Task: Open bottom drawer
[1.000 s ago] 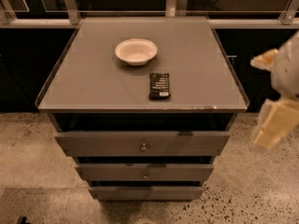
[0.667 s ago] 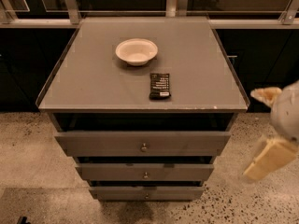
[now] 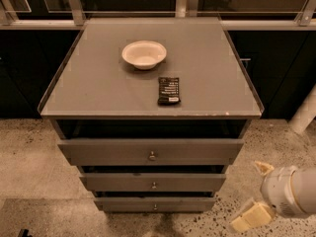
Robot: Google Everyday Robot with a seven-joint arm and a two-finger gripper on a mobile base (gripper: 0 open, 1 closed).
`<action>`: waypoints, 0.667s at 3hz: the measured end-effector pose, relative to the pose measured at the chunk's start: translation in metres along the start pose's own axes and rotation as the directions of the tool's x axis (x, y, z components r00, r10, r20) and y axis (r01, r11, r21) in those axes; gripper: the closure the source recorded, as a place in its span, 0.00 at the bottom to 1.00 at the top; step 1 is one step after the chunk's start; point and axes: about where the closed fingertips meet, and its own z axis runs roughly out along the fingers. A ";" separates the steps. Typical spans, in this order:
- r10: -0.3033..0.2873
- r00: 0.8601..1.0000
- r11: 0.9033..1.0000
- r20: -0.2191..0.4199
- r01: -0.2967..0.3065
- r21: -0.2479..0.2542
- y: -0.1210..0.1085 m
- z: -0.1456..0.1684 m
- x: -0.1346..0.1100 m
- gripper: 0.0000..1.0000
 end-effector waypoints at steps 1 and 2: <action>0.020 1.000 0.998 0.022 -0.022 0.053 -0.018 0.013 0.005 0.00; 0.065 0.997 0.996 0.043 -0.067 0.059 -0.013 0.021 0.023 0.00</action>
Offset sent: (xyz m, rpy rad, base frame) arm -0.0148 -0.0243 -0.0710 0.0840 0.0005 -0.1646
